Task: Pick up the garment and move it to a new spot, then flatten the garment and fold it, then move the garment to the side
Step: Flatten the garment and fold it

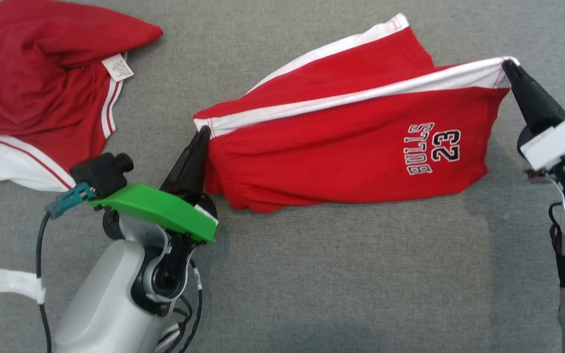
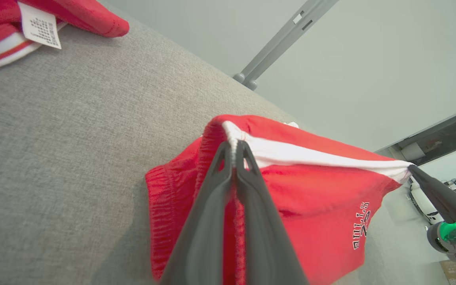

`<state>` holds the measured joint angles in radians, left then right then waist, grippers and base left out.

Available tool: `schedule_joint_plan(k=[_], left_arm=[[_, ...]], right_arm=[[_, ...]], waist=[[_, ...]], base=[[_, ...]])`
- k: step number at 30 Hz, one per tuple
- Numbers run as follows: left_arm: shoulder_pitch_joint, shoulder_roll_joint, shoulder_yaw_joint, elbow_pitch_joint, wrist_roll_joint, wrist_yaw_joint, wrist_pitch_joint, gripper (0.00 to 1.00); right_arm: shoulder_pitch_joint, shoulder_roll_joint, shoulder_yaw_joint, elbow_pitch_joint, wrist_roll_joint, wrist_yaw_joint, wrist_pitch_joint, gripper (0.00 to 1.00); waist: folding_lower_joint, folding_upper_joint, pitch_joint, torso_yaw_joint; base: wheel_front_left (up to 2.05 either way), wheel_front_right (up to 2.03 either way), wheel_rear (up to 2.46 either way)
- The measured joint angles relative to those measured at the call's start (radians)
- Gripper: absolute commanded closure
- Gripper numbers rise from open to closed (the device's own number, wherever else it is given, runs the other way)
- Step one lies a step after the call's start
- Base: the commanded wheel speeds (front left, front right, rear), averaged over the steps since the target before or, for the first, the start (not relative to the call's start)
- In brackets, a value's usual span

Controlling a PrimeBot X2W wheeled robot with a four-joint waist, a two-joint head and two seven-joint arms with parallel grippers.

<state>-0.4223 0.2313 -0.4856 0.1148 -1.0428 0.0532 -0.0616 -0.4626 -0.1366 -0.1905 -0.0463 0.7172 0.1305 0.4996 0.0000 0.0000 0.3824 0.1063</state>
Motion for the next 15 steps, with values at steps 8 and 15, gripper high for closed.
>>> schedule_joint_plan(k=[8, 15], left_arm=[[-0.133, -0.087, -0.012, 0.183, 0.029, 0.0, -0.036, 1.0], [-0.165, -0.119, -0.026, 0.249, 0.032, 0.002, -0.037, 1.0]], right_arm=[[-0.209, -0.054, 0.04, 0.242, -0.09, 0.0, -0.058, 1.0], [-0.293, -0.093, 0.067, 0.341, -0.107, 0.0, -0.063, 1.0]], waist=[[0.0001, 0.0, 0.085, 0.084], [0.0001, 0.0, 0.103, 0.143]], base=[[0.0, 0.0, 0.0], [0.0, 0.0, 0.0]])
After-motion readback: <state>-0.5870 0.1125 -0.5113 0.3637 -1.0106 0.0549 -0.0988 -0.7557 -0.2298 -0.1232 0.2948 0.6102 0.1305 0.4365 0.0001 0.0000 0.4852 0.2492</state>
